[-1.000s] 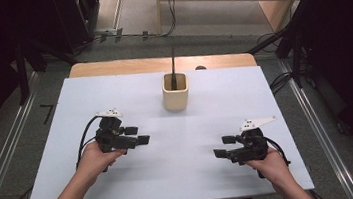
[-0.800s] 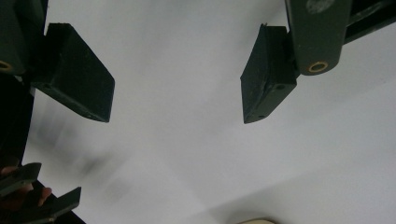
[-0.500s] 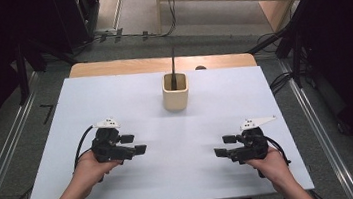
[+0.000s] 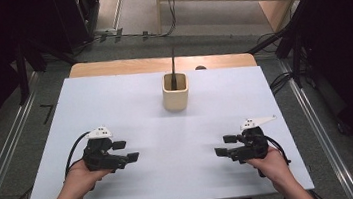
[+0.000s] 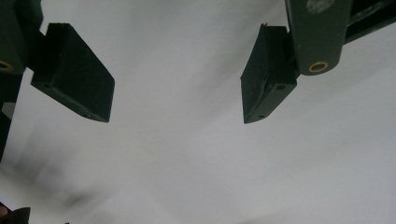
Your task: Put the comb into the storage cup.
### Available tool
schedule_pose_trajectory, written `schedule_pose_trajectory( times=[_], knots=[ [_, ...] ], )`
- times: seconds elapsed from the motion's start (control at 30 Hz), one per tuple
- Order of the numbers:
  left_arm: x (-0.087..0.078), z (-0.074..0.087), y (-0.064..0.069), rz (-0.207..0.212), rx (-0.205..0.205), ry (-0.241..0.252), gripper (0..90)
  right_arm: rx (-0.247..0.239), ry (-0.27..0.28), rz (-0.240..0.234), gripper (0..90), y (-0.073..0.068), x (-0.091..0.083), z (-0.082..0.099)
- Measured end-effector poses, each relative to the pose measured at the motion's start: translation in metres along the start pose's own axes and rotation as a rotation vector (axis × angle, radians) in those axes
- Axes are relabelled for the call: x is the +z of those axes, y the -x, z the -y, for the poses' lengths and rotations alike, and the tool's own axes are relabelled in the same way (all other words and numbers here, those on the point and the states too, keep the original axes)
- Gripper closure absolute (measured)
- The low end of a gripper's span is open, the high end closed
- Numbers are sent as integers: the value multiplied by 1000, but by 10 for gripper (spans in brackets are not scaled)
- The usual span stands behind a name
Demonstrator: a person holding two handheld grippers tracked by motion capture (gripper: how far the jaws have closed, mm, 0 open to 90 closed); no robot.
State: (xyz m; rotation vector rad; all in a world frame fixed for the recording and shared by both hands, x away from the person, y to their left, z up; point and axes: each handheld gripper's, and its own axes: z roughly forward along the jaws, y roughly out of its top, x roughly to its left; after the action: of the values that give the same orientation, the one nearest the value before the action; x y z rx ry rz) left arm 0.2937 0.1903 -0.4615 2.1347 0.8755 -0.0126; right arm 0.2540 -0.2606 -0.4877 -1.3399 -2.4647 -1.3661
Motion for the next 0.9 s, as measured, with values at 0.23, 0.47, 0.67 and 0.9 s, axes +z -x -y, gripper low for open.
schedule_pose_trajectory(
  times=[0.23, 0.47, 0.67, 0.9],
  knots=[
    [-7, 7, -1, -8, -10, 5, 270, 6, 2, 6, 263, 2, 0, 0],
    [-13, 11, -2, -40, -15, 0, 267, 9, 8, 16, 263, 3, -1, 1],
    [-19, 16, -4, -62, -8, 2, 267, 10, 8, 22, 263, 4, -2, 1],
    [-24, 20, -7, -86, -15, 6, 267, 12, 10, 30, 263, 4, -2, 1]
  ],
)
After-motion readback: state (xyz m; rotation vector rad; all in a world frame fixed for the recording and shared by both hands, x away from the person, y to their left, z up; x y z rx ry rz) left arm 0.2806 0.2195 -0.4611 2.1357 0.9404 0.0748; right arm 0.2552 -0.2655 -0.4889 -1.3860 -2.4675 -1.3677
